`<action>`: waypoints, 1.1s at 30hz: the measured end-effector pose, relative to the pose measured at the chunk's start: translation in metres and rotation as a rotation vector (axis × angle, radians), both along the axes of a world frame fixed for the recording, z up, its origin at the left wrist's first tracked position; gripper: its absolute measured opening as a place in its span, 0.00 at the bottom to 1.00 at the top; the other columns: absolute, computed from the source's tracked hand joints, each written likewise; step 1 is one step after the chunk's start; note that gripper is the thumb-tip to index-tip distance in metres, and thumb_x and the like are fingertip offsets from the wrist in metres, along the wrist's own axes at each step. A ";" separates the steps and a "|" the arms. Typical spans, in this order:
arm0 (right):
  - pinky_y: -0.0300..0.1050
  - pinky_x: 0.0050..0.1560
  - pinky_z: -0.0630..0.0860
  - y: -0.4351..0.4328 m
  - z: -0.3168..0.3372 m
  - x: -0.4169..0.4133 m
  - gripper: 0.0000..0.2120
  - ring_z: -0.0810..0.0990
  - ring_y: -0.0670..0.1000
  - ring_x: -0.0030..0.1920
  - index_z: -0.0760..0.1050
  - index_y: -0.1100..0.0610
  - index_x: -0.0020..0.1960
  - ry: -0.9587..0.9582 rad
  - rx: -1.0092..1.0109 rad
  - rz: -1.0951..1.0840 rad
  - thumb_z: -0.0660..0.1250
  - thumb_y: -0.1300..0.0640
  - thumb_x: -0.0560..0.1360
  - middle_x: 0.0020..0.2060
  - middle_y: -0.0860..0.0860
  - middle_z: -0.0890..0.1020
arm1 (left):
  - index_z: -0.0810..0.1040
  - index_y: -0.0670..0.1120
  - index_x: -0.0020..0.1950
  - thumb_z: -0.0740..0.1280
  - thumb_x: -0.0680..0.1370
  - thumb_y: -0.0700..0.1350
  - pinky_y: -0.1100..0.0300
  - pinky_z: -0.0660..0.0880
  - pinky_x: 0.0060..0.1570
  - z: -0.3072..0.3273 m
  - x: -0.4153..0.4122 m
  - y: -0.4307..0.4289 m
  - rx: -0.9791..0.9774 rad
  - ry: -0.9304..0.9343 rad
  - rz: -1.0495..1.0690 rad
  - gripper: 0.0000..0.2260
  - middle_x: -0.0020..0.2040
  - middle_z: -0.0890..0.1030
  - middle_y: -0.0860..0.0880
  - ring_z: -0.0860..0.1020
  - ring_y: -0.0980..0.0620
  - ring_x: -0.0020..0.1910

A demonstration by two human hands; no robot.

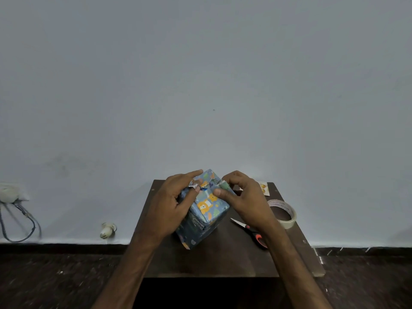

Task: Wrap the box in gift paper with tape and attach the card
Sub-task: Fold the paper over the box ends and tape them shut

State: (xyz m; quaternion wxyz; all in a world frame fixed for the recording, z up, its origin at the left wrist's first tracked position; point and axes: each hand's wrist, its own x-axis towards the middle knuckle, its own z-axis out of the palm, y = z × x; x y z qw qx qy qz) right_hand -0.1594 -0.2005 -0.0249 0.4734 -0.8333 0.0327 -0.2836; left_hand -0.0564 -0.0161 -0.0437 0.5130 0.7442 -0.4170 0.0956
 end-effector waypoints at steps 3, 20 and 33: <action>0.58 0.50 0.79 0.000 -0.005 -0.002 0.08 0.79 0.48 0.44 0.83 0.54 0.43 -0.018 0.146 -0.015 0.77 0.50 0.71 0.43 0.47 0.78 | 0.73 0.59 0.72 0.60 0.80 0.61 0.72 0.68 0.62 0.005 -0.004 0.003 0.082 -0.066 -0.034 0.21 0.64 0.78 0.63 0.72 0.60 0.67; 0.48 0.48 0.75 0.009 -0.010 0.005 0.10 0.82 0.49 0.50 0.77 0.54 0.54 0.183 0.811 0.009 0.70 0.50 0.77 0.52 0.51 0.82 | 0.83 0.51 0.51 0.61 0.82 0.56 0.79 0.64 0.57 0.003 -0.019 -0.004 -0.023 0.018 0.060 0.13 0.72 0.71 0.63 0.69 0.70 0.66; 0.57 0.55 0.79 0.043 -0.003 0.029 0.27 0.82 0.49 0.50 0.70 0.50 0.53 0.166 0.429 -0.225 0.65 0.29 0.69 0.48 0.47 0.81 | 0.83 0.53 0.53 0.66 0.81 0.50 0.73 0.69 0.52 0.000 -0.030 -0.005 -0.190 0.188 0.466 0.06 0.54 0.80 0.59 0.76 0.63 0.51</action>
